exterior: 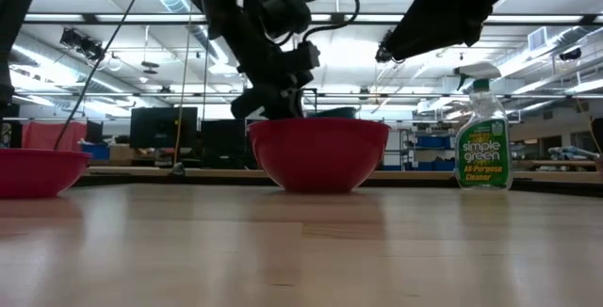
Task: Nest bowls inside each other
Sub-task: Stack the blue bowl on top of the green bowl, then stack the pink bowl on top of the blue bowl
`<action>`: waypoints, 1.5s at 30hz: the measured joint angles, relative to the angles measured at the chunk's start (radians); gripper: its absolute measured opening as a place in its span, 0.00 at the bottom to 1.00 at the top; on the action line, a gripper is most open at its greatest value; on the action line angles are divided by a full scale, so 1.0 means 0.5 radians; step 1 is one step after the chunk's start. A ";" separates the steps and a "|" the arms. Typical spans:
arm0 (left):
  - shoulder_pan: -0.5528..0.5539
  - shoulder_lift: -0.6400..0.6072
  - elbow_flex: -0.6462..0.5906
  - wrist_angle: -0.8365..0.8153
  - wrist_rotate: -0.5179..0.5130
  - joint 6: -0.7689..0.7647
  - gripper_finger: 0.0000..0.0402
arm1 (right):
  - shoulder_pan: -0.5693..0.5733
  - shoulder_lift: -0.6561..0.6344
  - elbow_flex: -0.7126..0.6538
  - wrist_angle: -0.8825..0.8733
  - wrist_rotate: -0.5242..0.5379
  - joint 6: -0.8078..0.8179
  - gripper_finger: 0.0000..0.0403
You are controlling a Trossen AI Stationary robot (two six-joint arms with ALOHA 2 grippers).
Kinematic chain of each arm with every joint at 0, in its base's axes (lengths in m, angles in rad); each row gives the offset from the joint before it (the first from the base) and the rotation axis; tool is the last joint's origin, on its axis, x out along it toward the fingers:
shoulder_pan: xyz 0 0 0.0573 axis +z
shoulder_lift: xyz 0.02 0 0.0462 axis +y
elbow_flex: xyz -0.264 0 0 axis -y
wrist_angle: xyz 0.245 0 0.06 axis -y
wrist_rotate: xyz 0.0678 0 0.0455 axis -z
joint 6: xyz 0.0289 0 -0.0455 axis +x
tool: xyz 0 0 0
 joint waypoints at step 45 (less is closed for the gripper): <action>-0.351 -0.981 -0.483 -1.685 0.388 -0.539 0.49 | -0.402 0.277 -0.001 1.236 -0.116 -0.659 0.43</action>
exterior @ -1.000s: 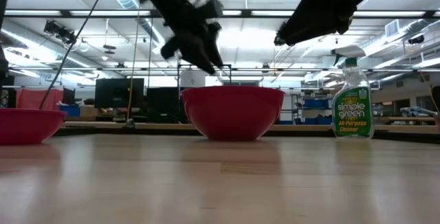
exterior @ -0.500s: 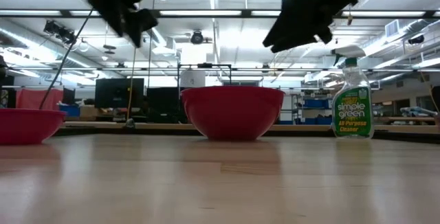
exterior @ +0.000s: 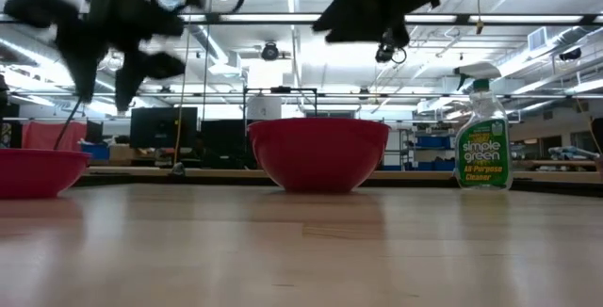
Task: Nest bowls inside each other
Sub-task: Stack the pink bowl on top of the blue bowl
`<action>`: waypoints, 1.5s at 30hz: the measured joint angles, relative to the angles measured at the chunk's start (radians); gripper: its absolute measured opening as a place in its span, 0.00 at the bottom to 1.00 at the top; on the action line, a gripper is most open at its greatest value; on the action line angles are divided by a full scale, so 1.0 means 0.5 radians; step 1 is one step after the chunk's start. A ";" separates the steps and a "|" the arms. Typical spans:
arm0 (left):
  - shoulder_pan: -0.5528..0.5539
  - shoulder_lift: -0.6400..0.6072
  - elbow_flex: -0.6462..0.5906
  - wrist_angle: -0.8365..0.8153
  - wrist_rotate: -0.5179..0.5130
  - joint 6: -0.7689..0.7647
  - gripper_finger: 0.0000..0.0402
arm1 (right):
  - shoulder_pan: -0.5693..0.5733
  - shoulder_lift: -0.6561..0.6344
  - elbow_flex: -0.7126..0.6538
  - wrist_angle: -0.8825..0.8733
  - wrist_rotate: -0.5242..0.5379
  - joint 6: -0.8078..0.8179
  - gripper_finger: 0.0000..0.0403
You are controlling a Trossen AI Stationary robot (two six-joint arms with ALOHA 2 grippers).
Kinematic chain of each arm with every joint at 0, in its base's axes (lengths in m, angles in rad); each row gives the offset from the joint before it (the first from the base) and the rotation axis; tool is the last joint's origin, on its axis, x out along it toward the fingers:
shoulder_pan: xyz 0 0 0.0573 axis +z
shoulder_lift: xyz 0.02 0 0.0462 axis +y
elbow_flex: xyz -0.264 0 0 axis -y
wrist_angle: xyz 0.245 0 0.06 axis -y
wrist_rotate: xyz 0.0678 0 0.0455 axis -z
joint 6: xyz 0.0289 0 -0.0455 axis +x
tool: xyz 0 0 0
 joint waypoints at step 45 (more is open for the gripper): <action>0.425 0.046 0.354 0.407 -0.284 0.093 0.04 | 0.059 0.095 -0.001 -0.426 0.033 0.387 0.43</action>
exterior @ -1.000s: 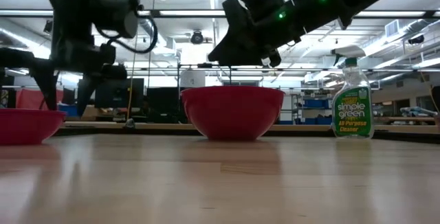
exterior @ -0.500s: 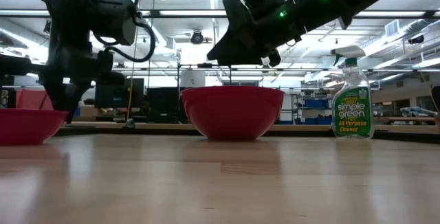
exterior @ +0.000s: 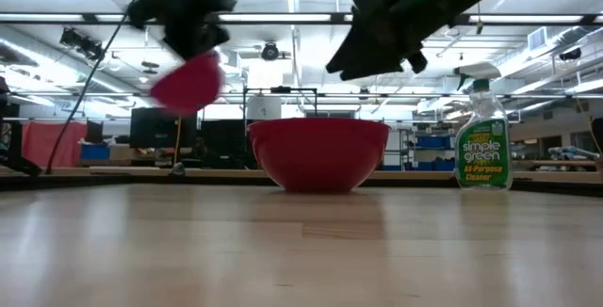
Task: Nest bowls inside each other
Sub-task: Stack the pink bowl on top of the blue bowl
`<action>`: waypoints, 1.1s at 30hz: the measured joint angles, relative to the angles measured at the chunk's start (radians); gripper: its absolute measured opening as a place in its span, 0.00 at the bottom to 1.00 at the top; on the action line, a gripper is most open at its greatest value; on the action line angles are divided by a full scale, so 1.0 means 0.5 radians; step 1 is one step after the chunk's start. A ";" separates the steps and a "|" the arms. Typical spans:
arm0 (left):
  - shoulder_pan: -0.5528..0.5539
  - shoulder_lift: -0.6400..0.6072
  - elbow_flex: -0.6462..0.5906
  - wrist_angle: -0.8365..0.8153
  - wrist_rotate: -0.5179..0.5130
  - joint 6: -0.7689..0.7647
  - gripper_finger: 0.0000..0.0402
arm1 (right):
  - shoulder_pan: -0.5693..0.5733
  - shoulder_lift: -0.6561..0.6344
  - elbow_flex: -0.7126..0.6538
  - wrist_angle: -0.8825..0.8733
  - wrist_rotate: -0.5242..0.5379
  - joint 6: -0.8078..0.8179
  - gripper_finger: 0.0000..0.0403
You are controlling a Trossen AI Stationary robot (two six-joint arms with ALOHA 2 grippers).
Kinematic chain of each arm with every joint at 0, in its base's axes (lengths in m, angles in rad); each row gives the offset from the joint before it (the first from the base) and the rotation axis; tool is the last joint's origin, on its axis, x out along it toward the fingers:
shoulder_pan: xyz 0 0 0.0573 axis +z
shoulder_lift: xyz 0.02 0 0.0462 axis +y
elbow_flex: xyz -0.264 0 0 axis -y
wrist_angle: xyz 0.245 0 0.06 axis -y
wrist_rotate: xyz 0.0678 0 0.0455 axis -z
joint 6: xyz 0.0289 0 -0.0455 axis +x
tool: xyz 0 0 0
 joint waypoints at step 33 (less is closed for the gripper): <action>0.427 1.535 1.298 0.438 0.209 -0.157 0.30 | 0.094 -0.096 -0.001 -0.719 -0.231 0.464 0.43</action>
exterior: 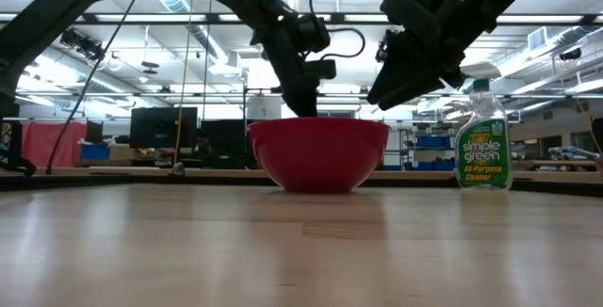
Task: Nest bowls inside each other
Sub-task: Stack the pink bowl on top of the blue bowl
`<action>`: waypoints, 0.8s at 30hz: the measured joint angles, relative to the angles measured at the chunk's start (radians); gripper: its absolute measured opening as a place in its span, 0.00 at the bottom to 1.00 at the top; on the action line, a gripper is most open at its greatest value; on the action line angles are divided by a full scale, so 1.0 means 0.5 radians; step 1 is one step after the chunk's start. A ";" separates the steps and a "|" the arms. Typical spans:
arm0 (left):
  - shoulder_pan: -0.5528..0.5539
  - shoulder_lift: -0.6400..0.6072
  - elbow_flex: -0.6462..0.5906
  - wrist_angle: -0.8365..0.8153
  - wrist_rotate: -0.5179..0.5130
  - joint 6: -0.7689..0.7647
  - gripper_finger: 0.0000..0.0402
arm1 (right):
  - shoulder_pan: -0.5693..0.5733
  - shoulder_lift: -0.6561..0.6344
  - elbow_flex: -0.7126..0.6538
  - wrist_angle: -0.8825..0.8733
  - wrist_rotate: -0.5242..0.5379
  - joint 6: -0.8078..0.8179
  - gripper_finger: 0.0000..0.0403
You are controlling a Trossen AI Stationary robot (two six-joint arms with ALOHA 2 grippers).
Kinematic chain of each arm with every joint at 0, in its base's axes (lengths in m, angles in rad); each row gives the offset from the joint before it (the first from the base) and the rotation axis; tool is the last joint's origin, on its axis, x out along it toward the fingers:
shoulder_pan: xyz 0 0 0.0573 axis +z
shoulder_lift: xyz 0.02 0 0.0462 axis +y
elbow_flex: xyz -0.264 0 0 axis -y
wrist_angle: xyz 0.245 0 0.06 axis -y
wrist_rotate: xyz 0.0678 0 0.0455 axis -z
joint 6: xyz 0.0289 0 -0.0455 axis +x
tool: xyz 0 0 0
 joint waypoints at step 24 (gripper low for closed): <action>0.125 -0.790 -1.099 1.031 0.326 0.223 0.48 | 0.102 -0.061 -0.001 -0.066 0.312 0.103 0.43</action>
